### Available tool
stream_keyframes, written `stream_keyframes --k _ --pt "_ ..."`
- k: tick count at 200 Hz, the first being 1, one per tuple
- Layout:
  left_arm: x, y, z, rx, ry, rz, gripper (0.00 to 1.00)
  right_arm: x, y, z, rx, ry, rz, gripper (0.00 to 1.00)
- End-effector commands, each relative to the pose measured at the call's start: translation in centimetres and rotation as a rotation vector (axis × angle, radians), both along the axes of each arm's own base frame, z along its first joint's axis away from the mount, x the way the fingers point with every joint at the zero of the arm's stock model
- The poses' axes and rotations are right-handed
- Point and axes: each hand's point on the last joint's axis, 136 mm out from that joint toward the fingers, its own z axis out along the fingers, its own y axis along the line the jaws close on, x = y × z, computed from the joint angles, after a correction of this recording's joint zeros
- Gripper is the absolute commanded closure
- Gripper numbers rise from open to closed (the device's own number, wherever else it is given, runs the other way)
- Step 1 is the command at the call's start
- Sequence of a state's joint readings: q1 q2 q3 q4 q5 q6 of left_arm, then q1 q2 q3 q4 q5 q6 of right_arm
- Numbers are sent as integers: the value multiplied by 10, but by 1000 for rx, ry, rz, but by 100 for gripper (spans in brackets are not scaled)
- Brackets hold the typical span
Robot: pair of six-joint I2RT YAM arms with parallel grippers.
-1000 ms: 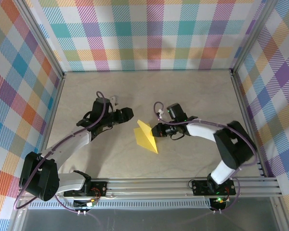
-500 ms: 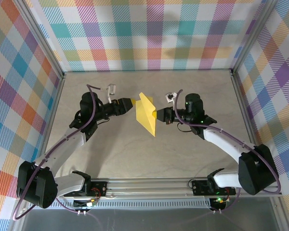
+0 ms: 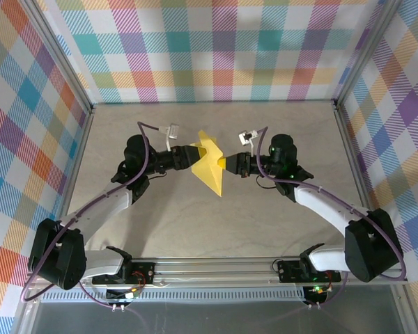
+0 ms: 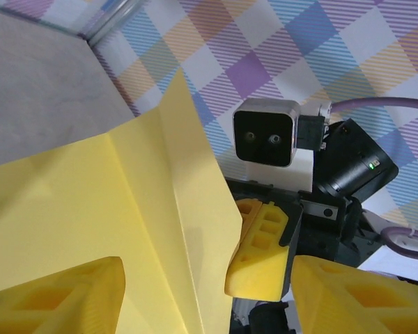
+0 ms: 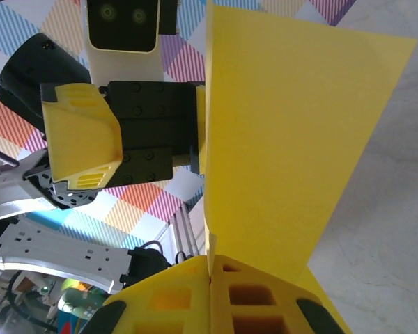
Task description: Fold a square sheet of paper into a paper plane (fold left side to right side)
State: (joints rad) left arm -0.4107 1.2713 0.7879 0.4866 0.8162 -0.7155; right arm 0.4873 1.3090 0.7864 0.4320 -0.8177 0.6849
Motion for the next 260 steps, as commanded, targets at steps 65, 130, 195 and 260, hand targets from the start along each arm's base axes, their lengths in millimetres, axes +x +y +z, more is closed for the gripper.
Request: stream_keyframes --k 65,130,195,260 --pt "-1 -10 17 -27 -55 -38 75 3 7 6 27 10 36 91" --pt "-6 -2 36 -42 -97 6 93 -1 -13 17 -18 -31 -66 51" --pt "-15 1 70 -112 -182 -1 97 -26 -34 19 -39 -35 -123 7" --pt "-22 -6 81 -148 -210 -40 99 -33 -10 28 35 -30 2 8"
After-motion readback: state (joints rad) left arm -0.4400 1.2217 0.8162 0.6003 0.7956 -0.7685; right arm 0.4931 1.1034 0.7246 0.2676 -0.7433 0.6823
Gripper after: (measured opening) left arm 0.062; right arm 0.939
